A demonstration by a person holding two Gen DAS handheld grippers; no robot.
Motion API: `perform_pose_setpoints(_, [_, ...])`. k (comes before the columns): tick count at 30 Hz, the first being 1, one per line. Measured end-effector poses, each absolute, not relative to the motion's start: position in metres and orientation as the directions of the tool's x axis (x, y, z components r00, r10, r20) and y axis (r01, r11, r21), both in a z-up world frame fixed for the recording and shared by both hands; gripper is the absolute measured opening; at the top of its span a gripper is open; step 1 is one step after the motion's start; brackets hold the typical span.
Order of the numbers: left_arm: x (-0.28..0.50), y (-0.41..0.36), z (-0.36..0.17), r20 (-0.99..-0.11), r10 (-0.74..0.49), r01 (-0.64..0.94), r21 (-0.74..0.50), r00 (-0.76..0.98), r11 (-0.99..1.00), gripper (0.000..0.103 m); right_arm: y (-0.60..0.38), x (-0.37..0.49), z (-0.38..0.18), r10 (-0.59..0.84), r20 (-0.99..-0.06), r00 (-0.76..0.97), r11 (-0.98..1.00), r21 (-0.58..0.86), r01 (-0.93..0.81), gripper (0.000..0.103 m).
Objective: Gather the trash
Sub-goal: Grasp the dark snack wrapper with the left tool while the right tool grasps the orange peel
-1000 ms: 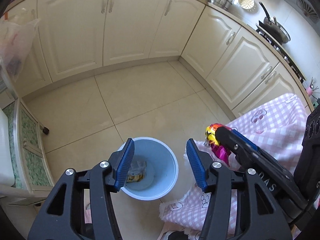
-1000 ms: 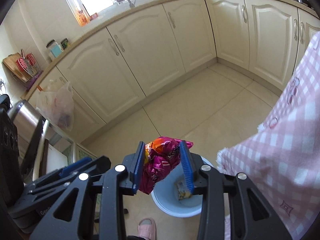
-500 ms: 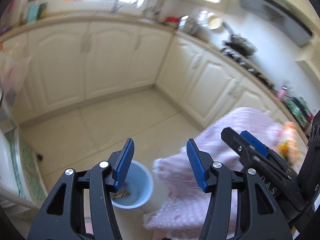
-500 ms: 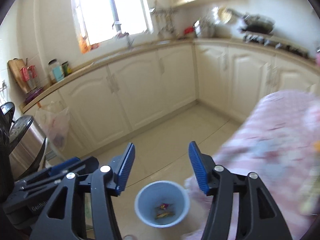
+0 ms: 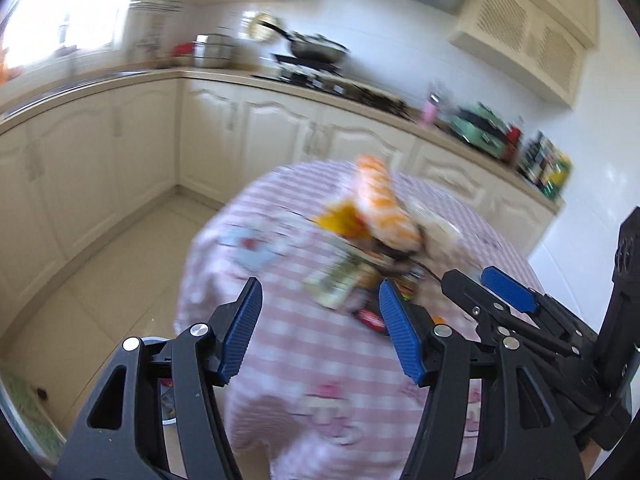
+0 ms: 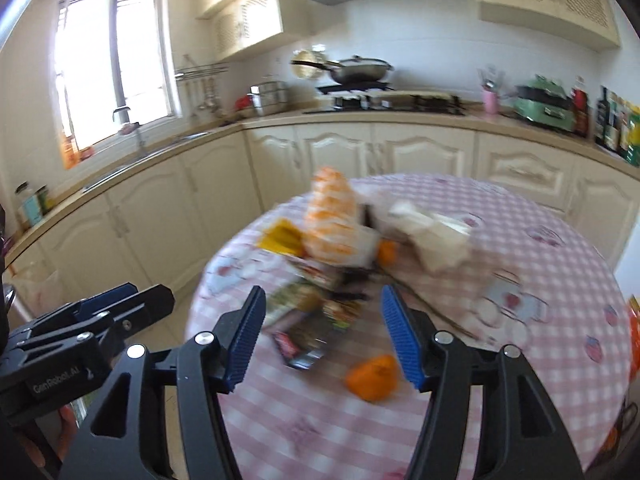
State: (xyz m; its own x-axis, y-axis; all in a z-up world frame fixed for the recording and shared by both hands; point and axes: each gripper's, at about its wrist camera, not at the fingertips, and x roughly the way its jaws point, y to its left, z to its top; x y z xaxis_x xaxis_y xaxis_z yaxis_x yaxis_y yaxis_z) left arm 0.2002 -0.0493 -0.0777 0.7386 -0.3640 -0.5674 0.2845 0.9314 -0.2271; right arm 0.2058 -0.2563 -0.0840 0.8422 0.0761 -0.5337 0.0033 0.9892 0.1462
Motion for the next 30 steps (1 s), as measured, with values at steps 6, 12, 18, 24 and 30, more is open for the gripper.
perform_pose_setpoints(6, [0.202,-0.109,-0.095,-0.634,-0.390,0.407,-0.128,0.668,0.905,0.059,-0.306,0.200,-0.107,0.031,-0.583,0.812,0.978,0.187,0.096,0.060])
perform_pose_setpoints(12, [0.219,-0.136,-0.114,-0.681,-0.357,0.436,-0.062,0.639,0.898,0.059,-0.314,0.197,-0.121,0.020,-0.610,0.792,0.968,0.209,0.136,0.060])
perform_pose_setpoints(18, [0.236,-0.149,-0.128,-0.723,-0.303,0.399,-0.042,0.620,0.916,0.040,-0.320,0.200,-0.129,0.052,-0.627,0.777,0.963,0.237,0.126,0.060])
perform_pose_setpoints(24, [0.231,-0.136,-0.116,-0.680,-0.397,0.431,-0.130,0.617,0.893,0.001,-0.309,0.205,-0.133,0.104,-0.645,0.757,0.963,0.256,0.086,0.060])
perform_pose_setpoints(30, [0.216,-0.115,-0.102,-0.615,-0.467,0.438,-0.212,0.635,0.874,0.000,-0.288,0.212,-0.136,0.150,-0.666,0.731,0.967,0.251,0.030,0.060])
